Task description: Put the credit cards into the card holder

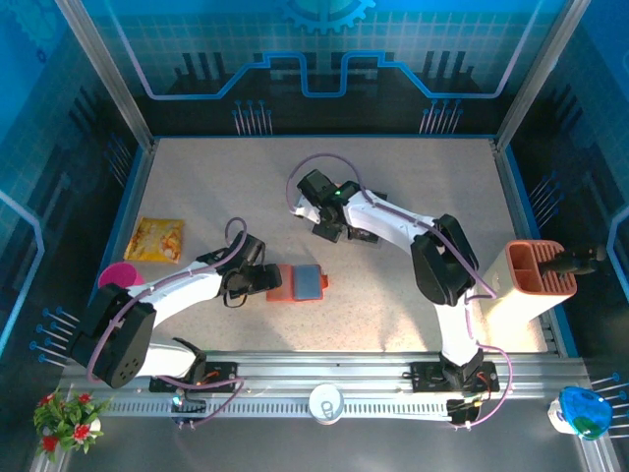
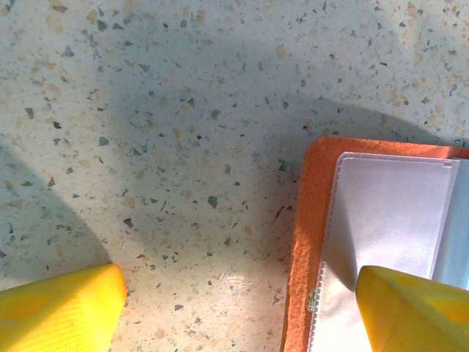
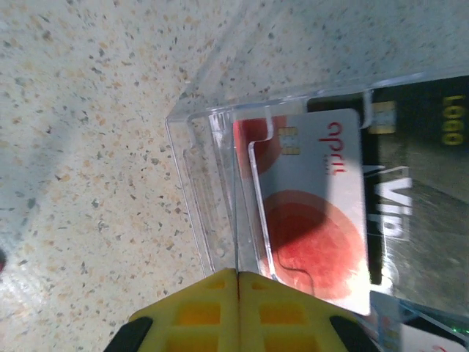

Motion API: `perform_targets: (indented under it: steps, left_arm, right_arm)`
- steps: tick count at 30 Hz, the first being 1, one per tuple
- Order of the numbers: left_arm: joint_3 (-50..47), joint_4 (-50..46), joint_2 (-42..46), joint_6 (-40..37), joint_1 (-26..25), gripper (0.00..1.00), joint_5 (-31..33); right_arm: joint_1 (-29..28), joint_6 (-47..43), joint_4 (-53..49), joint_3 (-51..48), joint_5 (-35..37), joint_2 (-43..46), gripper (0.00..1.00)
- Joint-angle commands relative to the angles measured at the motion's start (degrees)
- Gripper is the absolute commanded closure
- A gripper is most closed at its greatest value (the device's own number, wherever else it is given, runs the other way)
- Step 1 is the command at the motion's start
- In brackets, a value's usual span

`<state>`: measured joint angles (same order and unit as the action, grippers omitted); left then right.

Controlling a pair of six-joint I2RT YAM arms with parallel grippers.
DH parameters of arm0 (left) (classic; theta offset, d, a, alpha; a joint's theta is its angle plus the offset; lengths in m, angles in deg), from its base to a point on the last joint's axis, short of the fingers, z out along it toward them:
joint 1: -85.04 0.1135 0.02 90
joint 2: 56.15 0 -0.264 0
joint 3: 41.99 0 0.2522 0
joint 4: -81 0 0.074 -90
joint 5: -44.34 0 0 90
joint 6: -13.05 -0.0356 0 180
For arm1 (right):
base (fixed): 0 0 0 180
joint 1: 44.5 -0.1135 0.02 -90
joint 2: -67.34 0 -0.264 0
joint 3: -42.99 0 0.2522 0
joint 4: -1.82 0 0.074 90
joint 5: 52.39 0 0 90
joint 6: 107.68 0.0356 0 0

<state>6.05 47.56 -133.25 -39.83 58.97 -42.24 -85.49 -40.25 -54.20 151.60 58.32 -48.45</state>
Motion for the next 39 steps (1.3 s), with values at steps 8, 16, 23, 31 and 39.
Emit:
perform_targets:
  steps: [8, 16, 23, 31, 39]
  left_arm:
    - [1.0, -2.7, 0.7, 0.1, -0.3, 0.16, 1.5]
    - [0.8, -4.3, 1.7, 2.4, -0.3, 0.16, 3.8]
    - [0.1, -5.2, 2.0, 3.1, -0.3, 0.16, 5.0]
    - [-0.6, -5.5, 1.5, 3.7, -0.3, 0.16, 5.5]
    - [-0.9, -5.7, 0.8, 3.6, -0.3, 0.16, 5.5]
  right_arm:
    - [-2.1, 10.5, -1.7, -0.1, -9.3, 10.1, 1.00]
    - [-1.5, 33.3, 7.2, -11.2, -23.9, 17.1, 1.00]
    - [1.5, 57.3, 35.4, -34.1, -36.7, 25.3, 1.00]
    - [1.7, 74.4, 64.5, -52.5, -37.5, 26.8, 1.00]
    - [0.7, 83.6, 83.1, -61.1, -36.0, 22.3, 1.00]
